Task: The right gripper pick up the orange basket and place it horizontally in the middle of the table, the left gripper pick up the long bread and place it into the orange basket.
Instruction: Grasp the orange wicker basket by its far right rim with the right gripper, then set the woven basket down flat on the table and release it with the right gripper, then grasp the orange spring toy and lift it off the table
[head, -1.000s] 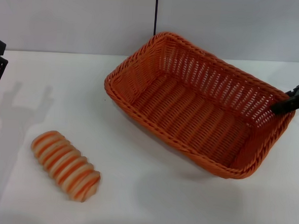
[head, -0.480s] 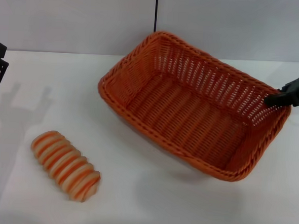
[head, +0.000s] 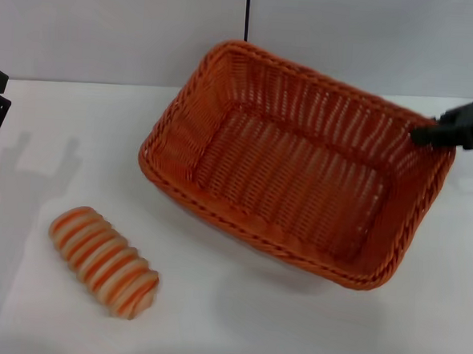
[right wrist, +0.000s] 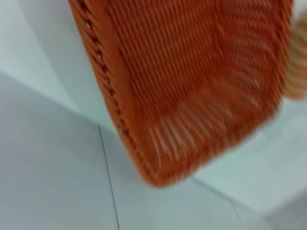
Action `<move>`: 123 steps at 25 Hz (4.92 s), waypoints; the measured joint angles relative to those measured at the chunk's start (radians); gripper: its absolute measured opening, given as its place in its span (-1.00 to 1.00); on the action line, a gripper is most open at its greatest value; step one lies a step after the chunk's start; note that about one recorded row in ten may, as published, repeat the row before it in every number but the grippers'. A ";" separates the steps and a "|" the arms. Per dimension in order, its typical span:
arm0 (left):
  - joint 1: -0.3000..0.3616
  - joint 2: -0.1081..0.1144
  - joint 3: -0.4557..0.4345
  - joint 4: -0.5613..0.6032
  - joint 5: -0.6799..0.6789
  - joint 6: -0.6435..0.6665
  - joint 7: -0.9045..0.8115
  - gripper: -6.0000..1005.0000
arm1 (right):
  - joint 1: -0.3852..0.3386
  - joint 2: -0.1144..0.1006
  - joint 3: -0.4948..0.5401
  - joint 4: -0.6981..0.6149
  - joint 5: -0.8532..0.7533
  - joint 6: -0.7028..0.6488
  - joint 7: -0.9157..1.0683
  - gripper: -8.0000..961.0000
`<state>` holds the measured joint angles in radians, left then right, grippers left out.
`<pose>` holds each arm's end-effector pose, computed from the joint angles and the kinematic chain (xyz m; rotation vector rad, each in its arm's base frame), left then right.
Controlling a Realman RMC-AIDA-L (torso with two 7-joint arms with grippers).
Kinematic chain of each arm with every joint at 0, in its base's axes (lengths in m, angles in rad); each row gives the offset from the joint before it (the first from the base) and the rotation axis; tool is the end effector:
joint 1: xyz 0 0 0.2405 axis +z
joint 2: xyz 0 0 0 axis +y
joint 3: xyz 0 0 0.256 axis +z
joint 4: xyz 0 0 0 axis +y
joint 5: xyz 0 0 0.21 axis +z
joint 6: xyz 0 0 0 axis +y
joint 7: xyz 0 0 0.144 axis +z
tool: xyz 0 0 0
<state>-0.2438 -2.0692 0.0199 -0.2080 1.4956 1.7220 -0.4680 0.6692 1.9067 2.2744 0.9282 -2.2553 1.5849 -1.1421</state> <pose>-0.3285 0.2274 0.0016 -1.4150 -0.6357 -1.2040 0.2348 0.3866 0.0791 -2.7217 0.8912 0.0932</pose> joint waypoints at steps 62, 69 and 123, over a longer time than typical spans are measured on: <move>-0.006 -0.002 0.009 -0.035 0.008 -0.038 -0.018 0.68 | 0.007 -0.065 -0.018 -0.363 0.253 0.041 -0.662 -0.61; -0.006 -0.002 0.009 -0.037 0.008 -0.048 -0.018 0.68 | 0.018 -0.050 -0.037 -0.361 0.253 0.010 -0.673 -0.60; -0.034 0.009 0.290 0.333 0.010 0.005 -0.231 0.68 | -0.465 0.126 0.432 -0.293 0.887 0.075 -0.858 -0.14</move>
<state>-0.2778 -2.0598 0.3104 0.1247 1.5058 1.7274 -0.6991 0.2039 2.0326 2.7062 0.6350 -1.3682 1.6601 -2.0000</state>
